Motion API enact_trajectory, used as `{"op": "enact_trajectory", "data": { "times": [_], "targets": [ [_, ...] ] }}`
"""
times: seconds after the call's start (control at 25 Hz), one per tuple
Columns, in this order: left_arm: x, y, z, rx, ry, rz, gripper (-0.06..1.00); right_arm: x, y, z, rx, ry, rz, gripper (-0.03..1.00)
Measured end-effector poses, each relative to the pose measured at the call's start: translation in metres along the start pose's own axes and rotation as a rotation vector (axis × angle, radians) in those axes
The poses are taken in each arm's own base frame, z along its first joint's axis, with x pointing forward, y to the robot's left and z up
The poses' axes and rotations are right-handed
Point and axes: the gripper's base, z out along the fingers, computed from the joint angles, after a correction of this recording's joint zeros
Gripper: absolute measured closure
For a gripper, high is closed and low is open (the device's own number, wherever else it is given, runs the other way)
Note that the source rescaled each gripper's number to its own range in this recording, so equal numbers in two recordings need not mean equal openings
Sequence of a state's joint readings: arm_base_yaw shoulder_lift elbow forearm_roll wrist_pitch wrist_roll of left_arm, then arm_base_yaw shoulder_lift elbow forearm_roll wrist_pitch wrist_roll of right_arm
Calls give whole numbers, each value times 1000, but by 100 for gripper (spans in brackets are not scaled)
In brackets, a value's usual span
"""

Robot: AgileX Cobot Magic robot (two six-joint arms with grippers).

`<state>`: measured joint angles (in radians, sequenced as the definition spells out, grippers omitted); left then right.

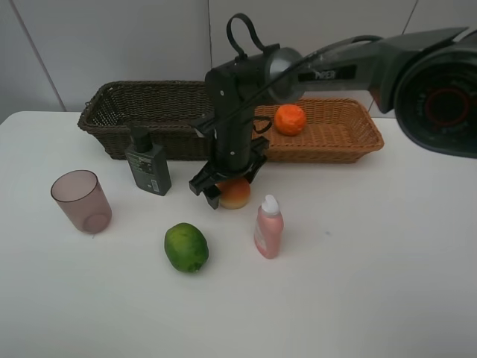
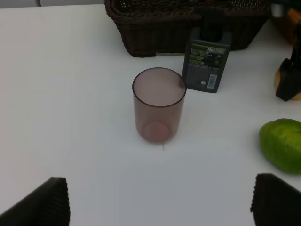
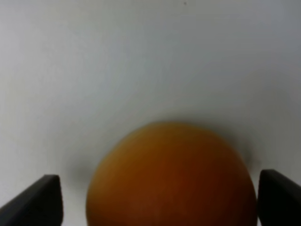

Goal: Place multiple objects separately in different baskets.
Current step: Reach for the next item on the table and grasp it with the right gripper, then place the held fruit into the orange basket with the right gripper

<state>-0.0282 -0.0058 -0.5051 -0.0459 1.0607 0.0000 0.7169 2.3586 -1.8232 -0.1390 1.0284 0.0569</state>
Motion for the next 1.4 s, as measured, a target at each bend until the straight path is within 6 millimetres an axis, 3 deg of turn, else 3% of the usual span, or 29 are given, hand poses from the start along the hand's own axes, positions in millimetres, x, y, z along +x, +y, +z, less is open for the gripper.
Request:
{"op": "enact_trajectory", "data": {
  "times": [0.44, 0.56, 0.68, 1.4],
  "targets": [
    [0, 0, 0, 0, 0, 0, -5, 0, 0, 3, -1, 7, -16, 12],
    [0, 0, 0, 0, 0, 0, -5, 0, 0, 3, -1, 8, -24, 24],
    [0, 0, 0, 0, 0, 0, -5, 0, 0, 3, -1, 7, -24, 49],
    [0, 0, 0, 0, 0, 0, -5, -2, 1, 3, -2, -19, -23, 50]
  ]
}}
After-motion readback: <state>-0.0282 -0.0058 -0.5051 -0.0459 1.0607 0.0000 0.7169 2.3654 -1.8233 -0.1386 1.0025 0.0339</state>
